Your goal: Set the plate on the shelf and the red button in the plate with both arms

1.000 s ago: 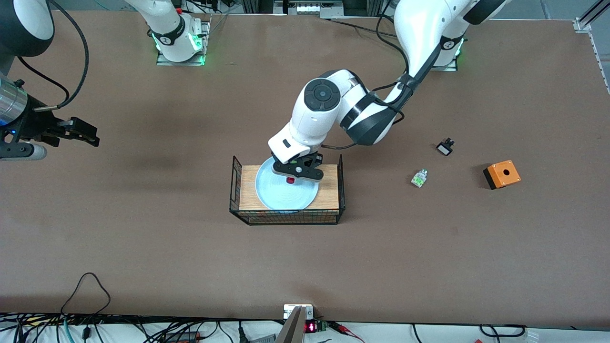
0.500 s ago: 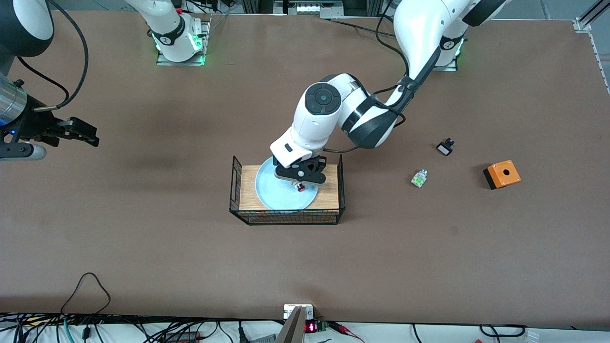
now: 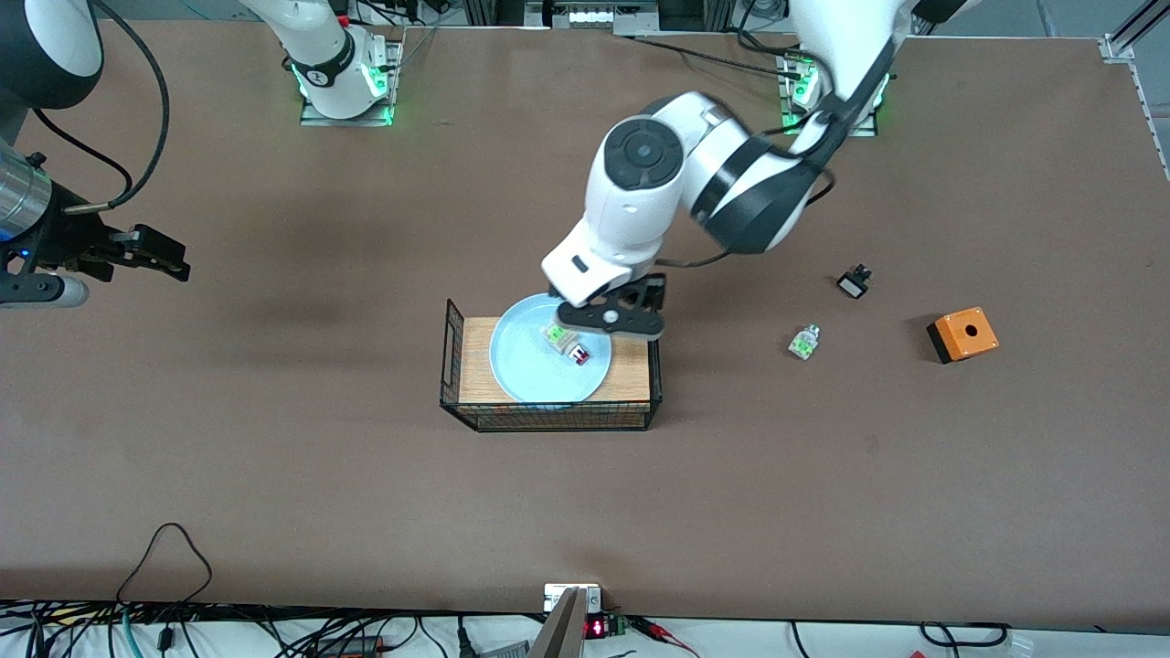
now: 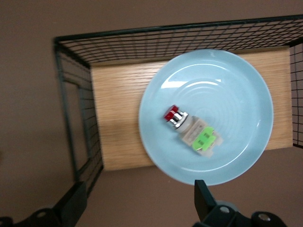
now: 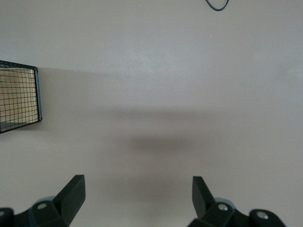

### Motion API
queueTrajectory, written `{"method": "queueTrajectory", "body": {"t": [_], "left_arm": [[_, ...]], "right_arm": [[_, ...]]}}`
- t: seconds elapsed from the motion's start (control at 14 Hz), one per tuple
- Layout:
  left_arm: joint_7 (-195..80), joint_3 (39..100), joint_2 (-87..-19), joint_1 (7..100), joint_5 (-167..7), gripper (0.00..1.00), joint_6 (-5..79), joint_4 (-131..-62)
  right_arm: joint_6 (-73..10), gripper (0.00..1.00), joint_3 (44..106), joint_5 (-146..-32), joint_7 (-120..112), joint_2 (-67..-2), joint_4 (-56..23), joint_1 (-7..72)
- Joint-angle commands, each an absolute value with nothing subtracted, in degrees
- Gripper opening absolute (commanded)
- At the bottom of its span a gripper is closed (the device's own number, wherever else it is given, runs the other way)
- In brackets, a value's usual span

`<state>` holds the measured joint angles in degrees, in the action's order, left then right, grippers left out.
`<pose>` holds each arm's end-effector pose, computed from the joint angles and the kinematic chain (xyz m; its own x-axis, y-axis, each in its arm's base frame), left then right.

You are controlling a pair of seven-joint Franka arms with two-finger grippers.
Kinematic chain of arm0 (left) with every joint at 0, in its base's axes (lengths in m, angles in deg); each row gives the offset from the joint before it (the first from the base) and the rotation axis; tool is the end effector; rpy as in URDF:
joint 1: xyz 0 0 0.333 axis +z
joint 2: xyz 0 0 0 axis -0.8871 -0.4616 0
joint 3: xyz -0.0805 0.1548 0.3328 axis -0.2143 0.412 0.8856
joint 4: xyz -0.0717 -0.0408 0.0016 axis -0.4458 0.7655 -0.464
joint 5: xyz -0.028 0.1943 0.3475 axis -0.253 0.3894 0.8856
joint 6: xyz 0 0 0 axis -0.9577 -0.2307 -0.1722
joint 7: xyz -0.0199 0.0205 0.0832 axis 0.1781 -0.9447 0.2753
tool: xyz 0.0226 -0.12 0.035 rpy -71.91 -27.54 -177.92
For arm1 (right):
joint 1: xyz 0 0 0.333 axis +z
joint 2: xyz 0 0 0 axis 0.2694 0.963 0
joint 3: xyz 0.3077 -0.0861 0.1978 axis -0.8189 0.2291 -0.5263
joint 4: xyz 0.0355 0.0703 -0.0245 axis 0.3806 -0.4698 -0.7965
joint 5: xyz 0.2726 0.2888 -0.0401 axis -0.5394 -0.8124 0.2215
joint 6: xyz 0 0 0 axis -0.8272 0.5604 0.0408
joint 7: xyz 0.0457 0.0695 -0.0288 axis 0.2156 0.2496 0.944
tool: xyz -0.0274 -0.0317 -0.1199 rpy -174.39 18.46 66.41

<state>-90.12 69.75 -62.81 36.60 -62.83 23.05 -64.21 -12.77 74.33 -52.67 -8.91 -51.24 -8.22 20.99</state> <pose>0.6116 -0.4709 0.4818 0.9987 -0.0493 0.0125 -0.0500 -0.9967 0.0641 0.6116 0.0095 0.6007 0.9998 0.0148 -0.0133 0.0149 -0.9999 0.0050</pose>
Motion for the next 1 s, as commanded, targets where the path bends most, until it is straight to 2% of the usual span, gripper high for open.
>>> {"method": "queueTrajectory", "body": {"t": [0.0,0.21,0.43,0.71,0.93], "left_arm": [[-90.57,69.56,-56.52,40.87,-61.57,1.0,13.46,-65.46],[-90.13,68.95,-52.38,49.12,-61.66,1.0,6.77,-65.46],[-82.61,69.21,-51.4,54.49,-61.31,1.0,2.1,-65.37],[-63.9,69.13,-49.3,63.9,-61.4,1.0,0.43,-65.72],[-59.19,69.74,-49.21,66.03,-61.05,1.0,-1.42,-66.08]], "right_arm": [[-12.91,1.0,74.18,-52.19,-8.95,-51.83,-8.34,20.73],[-12.91,1.0,74.18,-52.19,-8.95,-51.83,-8.34,20.9],[-12.65,1.0,74.18,-52.28,-8.95,-51.83,-8.34,20.81],[-12.65,1.0,74.26,-52.46,-8.16,-51.74,-8.34,20.55],[-12.21,1.0,74.26,-52.28,-8.07,-51.74,-8.34,20.55]]}}
